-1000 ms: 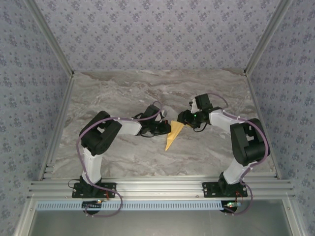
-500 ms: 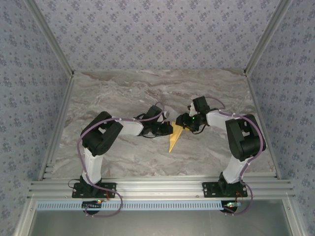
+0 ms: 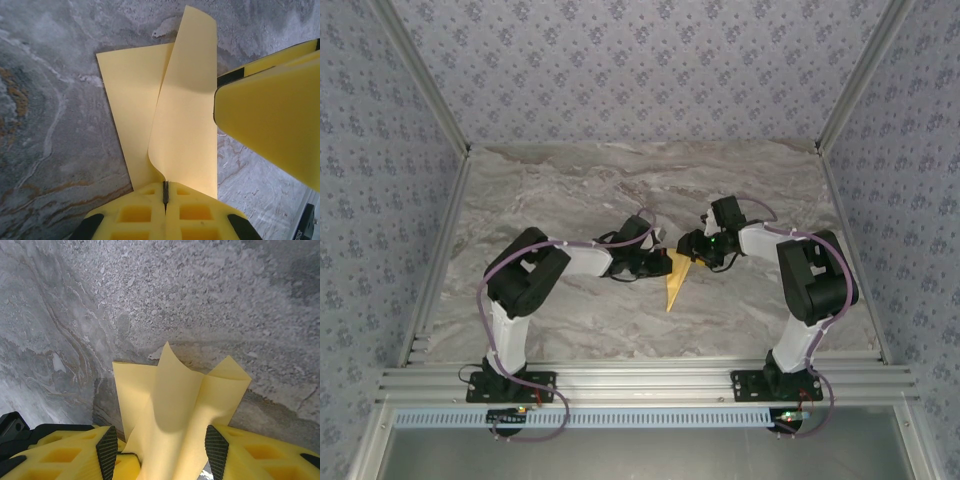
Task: Fold a paper plane with a square sheet of paper (fold left side to right side)
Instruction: Fold the wing for the fifth time at the center of the table.
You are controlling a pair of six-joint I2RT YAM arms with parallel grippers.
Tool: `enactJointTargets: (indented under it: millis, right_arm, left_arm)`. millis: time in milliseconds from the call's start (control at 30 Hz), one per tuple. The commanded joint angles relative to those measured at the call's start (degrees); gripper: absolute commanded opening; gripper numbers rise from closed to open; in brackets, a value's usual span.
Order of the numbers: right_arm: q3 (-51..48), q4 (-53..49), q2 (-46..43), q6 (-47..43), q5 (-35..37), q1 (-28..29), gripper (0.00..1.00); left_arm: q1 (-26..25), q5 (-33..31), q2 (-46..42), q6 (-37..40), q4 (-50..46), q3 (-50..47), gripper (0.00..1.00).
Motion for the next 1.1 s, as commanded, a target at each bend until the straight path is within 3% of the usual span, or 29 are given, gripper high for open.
enactJointTargets:
  millis: [0, 1067]
  right_arm:
    - [-0.2, -2.2, 2.5, 0.3, 1.3, 0.5, 0.55]
    - [-0.5, -2.1, 2.9, 0.3, 0.8, 1.0, 0.56]
  left_arm:
    - [-0.5, -1.0, -3.1, 1.3, -1.8, 1.1, 0.03]
    - [-1.2, -0.3, 1.4, -0.5, 0.6, 2.3, 0.04]
